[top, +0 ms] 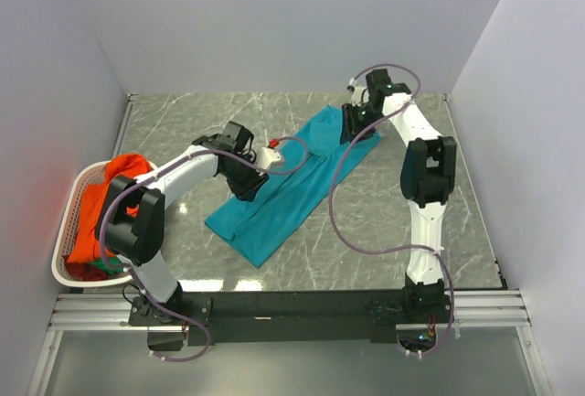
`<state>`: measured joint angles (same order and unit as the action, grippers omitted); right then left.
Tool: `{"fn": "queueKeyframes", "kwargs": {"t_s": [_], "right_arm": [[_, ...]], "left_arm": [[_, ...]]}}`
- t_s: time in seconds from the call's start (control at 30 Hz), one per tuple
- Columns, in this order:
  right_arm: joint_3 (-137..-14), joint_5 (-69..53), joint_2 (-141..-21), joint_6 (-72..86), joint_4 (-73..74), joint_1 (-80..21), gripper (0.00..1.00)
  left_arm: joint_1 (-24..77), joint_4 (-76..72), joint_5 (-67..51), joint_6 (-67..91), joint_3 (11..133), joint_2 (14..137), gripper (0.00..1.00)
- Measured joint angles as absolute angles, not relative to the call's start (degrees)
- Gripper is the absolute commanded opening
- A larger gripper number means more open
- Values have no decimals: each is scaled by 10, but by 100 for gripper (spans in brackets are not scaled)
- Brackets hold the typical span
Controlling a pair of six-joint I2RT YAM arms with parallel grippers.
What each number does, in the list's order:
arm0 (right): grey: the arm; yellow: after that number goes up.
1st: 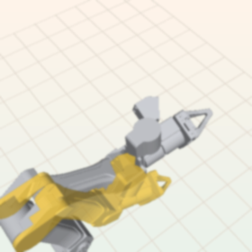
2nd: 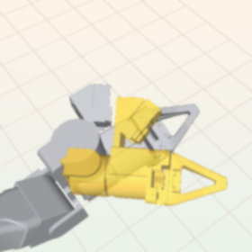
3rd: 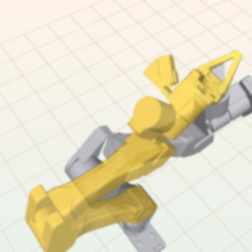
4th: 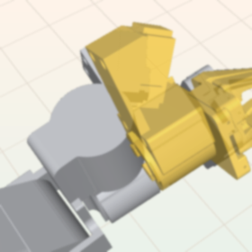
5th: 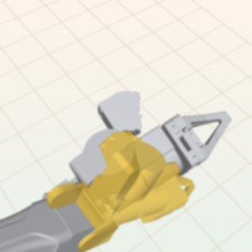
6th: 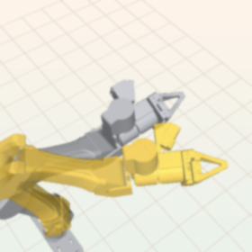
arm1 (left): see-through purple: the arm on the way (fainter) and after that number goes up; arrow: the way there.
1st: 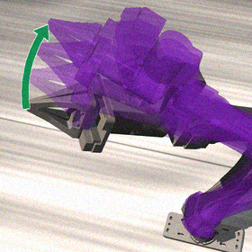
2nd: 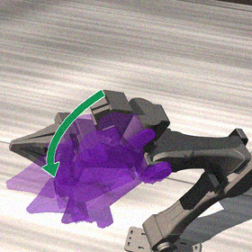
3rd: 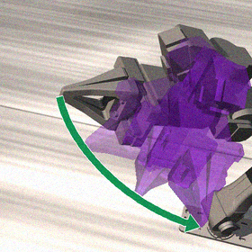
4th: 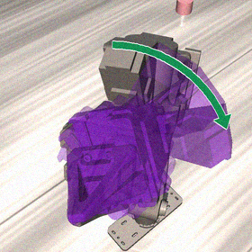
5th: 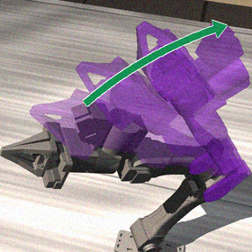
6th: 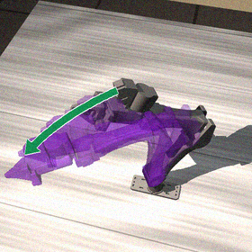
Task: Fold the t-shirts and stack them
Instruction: Fold the tshirt
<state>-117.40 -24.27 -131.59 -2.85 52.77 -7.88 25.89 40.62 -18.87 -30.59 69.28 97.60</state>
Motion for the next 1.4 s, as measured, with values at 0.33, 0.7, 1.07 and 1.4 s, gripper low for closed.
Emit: {"fn": "queueKeyframes", "kwargs": {"t_s": [0.33, 0.7, 1.07, 1.4], "right_arm": [[-1062, -273, -1148, -28, 524, -22, 47], [-946, -258, -1089, -67, 575, 87, 46], [-895, -280, -1036, -106, 583, 96, 45], [-891, -291, -1036, -114, 588, 114, 44]], "left_arm": [[340, 419, -231, -372, 712, 1000, 36], [404, 386, -189, -375, 607, 997, 28], [551, 380, -228, -286, 626, 1018, 28], [624, 337, -338, -145, 738, 1102, 35]]}}
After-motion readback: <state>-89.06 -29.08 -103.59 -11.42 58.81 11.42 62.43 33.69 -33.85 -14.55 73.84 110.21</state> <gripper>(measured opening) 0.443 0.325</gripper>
